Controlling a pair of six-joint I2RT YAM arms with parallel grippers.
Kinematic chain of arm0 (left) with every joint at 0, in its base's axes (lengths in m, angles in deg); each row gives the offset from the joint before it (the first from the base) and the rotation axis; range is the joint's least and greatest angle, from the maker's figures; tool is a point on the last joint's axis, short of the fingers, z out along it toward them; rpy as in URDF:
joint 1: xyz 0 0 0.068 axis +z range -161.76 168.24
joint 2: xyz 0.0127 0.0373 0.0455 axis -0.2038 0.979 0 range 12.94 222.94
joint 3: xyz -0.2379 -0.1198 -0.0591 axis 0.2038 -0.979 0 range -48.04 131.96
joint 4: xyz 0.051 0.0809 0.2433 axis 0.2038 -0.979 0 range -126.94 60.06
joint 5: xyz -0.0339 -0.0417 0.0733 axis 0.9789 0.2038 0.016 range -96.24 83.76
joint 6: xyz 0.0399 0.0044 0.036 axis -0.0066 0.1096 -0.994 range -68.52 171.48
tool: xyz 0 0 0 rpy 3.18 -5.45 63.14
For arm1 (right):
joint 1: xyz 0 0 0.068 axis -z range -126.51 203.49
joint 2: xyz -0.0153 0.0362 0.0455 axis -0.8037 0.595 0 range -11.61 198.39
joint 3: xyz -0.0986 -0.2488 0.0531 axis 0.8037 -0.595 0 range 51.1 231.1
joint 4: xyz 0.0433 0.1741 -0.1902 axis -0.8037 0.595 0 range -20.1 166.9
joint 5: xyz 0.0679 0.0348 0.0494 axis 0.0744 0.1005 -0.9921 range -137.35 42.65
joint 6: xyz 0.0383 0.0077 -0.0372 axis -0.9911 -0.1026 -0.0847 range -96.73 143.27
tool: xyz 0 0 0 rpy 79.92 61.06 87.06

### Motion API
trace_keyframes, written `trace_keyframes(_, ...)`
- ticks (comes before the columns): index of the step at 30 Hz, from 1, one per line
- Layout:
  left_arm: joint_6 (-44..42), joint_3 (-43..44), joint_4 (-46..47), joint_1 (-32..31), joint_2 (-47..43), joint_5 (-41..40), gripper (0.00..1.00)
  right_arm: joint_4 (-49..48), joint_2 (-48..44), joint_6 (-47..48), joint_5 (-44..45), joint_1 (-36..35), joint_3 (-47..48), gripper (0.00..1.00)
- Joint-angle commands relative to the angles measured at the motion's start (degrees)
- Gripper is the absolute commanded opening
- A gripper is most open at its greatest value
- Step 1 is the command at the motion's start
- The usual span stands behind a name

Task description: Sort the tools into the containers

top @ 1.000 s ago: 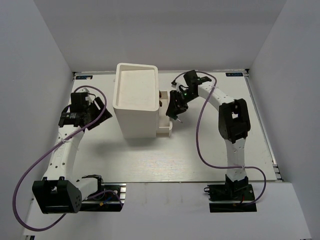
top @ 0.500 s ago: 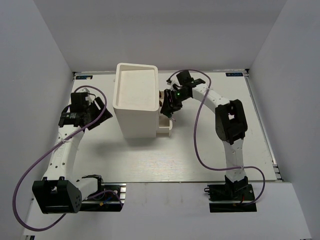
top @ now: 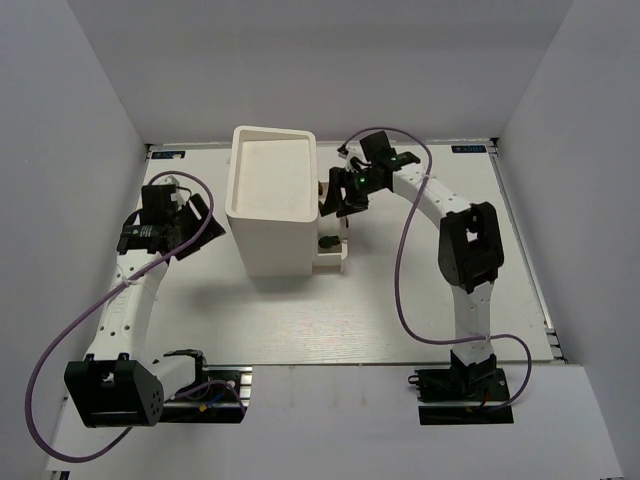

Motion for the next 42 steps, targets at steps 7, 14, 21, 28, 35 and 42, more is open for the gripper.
trace_keyframes(7,-1.5,2.6,2.2,0.1,1.3,0.4,0.71,3.3,-8.3,9.5,10.4,3.3,1.0,0.0)
trace_keyframes(14,-1.5,1.6,7.7,0.1,7.1,2.1,0.31,7.0,1.5,23.1,25.3,3.7,3.1,0.0)
trace_keyframes(21,-2.6,4.4,12.2,-0.5,13.2,8.2,0.63,11.3,10.7,25.0,12.3,1.7,10.3,0.0)
trace_keyframes(28,-6.1,4.9,16.2,-1.0,19.3,22.3,0.65,7.0,11.8,23.2,-5.8,-0.4,13.8,0.0)
trace_keyframes(35,-6.6,4.3,17.0,-1.0,20.5,24.0,0.63,0.3,11.9,15.8,-13.2,-1.8,13.3,0.0)
trace_keyframes(42,-4.8,7.6,10.6,0.4,21.8,14.7,0.72,0.3,10.7,14.2,-9.5,-2.2,11.3,0.0)
